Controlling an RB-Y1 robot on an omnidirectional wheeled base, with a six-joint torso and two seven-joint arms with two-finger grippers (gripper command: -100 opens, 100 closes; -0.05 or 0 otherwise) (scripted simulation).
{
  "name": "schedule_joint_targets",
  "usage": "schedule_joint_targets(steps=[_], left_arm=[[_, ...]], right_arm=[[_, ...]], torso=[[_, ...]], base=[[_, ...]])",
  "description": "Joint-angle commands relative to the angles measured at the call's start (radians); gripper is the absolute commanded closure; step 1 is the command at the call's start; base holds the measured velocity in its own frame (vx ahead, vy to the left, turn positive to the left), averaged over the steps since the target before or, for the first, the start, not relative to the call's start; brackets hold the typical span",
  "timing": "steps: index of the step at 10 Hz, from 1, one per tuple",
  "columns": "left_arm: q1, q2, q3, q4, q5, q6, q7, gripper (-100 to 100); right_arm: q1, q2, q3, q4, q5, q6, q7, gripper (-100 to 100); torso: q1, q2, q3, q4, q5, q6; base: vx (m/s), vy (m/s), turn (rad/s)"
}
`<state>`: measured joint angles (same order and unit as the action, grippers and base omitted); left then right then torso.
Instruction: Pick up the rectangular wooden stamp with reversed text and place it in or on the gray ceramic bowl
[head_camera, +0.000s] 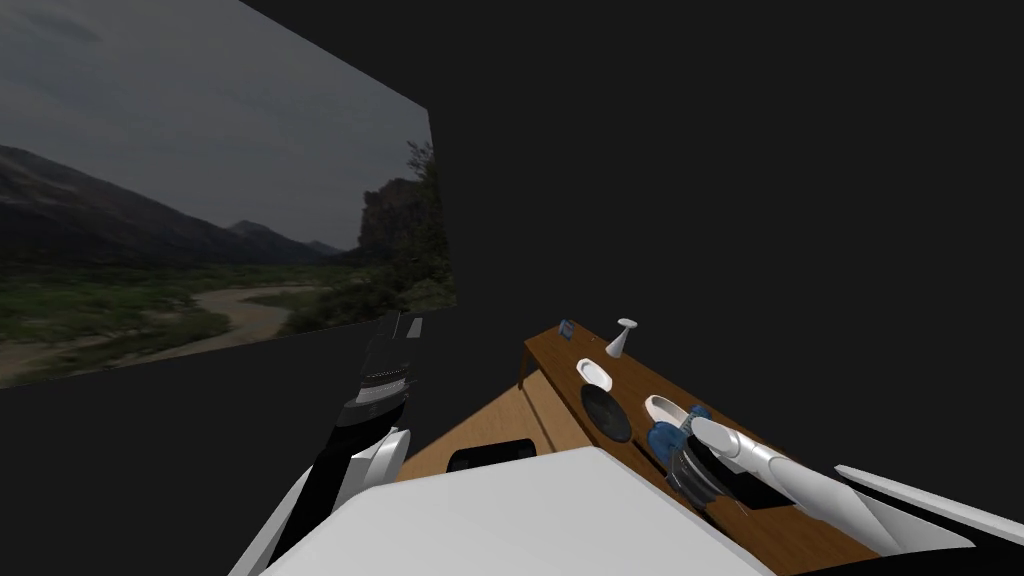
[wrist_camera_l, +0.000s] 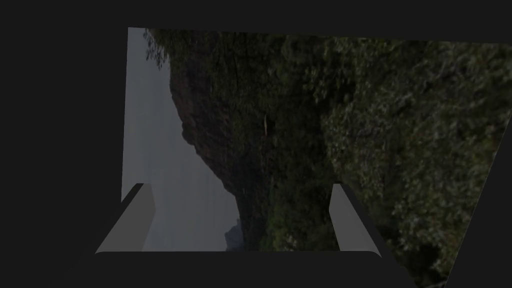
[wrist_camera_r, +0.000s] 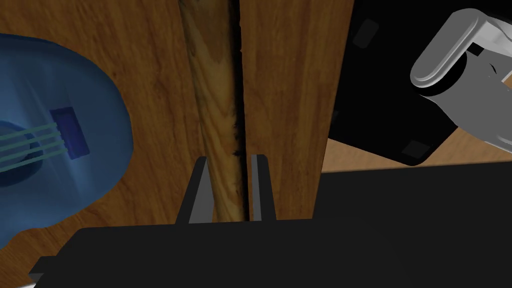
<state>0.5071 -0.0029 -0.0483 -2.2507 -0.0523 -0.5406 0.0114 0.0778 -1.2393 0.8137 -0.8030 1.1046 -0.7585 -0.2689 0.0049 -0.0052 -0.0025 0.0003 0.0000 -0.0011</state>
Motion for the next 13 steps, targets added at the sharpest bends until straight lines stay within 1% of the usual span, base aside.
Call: schedule_joint_targets(steps=[1, 9, 13], left_arm=[[0.000, 0.000, 0.000, 0.000, 0.000, 0.000, 0.000, 0], [0.000, 0.000, 0.000, 0.000, 0.000, 0.000, 0.000, 0], [0.000, 0.000, 0.000, 0.000, 0.000, 0.000, 0.000, 0]], right_arm=[[0.007, -0.018, 0.006, 0.006, -0.041, -0.004, 0.008, 100], [0.032, -0.104, 0.046, 0.037, -0.228, -0.030, 0.039, 100], [0.043, -0.137, 0.063, 0.050, -0.304, -0.040, 0.052, 100]], torso=[[0.000, 0.000, 0.000, 0.000, 0.000, 0.000], [0.000, -0.002, -0.001, 0.001, 0.000, -0.002], [0.000, -0.001, 0.000, 0.001, -0.001, -0.002]], base=[[0.016, 0.061, 0.129], [0.030, 0.060, 0.143], [0.028, 0.046, 0.113]])
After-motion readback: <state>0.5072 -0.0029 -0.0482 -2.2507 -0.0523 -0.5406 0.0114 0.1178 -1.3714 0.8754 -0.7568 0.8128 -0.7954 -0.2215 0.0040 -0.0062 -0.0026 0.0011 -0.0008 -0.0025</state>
